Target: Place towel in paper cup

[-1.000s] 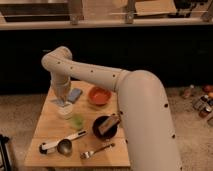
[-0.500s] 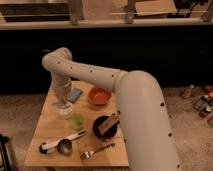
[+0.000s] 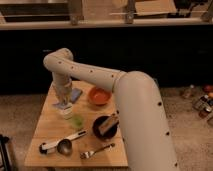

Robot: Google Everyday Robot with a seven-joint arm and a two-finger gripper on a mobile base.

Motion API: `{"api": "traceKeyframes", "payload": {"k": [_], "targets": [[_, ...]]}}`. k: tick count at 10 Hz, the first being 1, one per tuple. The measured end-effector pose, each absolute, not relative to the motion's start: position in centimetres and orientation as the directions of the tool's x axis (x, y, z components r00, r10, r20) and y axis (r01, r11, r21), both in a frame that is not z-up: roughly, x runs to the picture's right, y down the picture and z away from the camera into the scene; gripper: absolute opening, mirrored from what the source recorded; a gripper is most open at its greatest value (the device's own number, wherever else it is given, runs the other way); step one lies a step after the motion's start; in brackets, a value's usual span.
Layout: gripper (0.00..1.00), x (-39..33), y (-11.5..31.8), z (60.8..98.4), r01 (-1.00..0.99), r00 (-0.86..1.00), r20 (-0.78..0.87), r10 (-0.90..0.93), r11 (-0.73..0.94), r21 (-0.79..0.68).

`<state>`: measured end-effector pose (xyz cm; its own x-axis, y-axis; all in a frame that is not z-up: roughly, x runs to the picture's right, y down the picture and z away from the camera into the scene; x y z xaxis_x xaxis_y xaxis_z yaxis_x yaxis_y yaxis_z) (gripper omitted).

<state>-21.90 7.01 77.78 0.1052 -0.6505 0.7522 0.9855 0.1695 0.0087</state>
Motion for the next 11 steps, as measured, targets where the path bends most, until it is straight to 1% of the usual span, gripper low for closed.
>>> {"api": "traceKeyframes", "payload": {"k": [5,6,7,11], "targets": [[0.02,-21.77,7.04,78.29,0.986,0.11,0.769,-0.63,0.168,-0.003],[0.03,-21.64,7.06,78.36,0.986,0.113,0.773,-0.625,0.169,-0.007],[0.1,-21.49,7.06,78.41,0.986,0.115,0.776,-0.621,0.167,-0.013],[0.52,-21.5,7.24,78.37,0.988,0.11,0.785,-0.61,0.156,-0.017]]}}
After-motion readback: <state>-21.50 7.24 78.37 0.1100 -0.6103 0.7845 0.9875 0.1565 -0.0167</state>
